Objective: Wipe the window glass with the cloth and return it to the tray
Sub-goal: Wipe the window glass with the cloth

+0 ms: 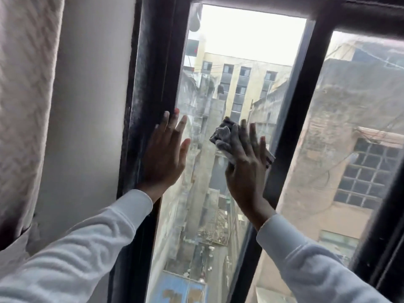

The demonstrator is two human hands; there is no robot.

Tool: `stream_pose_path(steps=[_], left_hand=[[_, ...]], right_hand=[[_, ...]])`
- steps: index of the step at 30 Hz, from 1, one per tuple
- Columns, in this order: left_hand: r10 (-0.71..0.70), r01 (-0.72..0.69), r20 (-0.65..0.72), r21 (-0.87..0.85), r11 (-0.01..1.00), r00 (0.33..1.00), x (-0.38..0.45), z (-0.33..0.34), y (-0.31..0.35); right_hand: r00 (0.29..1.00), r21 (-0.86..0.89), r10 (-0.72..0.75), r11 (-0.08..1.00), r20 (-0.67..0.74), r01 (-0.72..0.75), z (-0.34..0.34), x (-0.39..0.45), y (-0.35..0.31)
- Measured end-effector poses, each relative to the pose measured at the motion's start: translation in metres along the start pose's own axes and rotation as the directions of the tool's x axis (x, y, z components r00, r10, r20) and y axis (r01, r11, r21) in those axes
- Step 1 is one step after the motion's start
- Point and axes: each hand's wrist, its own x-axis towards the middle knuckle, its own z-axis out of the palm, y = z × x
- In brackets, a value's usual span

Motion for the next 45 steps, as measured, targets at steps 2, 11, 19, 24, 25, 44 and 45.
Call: stream_pose_path(steps=[2,11,19,24,25,44,45], left_hand=[[0.007,-0.007,-0.007,0.058,0.998,1.0,0.001,0.007,-0.011],[0.021,-0.02,-0.12,0.004,1.0,0.993,-0.003,0.012,-0.028],[0.05,-0.055,-0.15,-0.031,0.998,0.987,-0.003,0.012,-0.032],[0.057,-0.073,-0.155,-0.098,0.992,0.986,-0.005,0.012,-0.035],[0.065,-0.081,-0.151,-0.102,0.992,0.986,-0.005,0.011,-0.034],[0.063,-0.082,-0.141,-0.133,0.988,0.988,-0.007,0.018,-0.038],[0.059,-0.078,-0.135,-0.141,0.987,0.989,-0.007,0.017,-0.037]], right_hand=[[0.986,-0.07,-0.153,0.985,0.06,0.157,0.02,-0.02,-0.008],[0.972,-0.148,-0.158,0.98,-0.174,0.133,0.032,0.034,0.002],[0.873,-0.267,-0.483,0.834,0.066,0.482,0.048,0.018,-0.04],[0.991,-0.216,-0.035,0.976,-0.128,0.007,0.044,-0.003,-0.02],[0.997,-0.21,-0.02,0.978,-0.073,0.004,0.046,-0.038,-0.021],[0.93,-0.219,-0.364,0.904,0.058,0.367,0.052,-0.007,-0.009],[0.982,-0.178,-0.183,0.969,-0.039,0.174,0.048,-0.009,-0.007]])
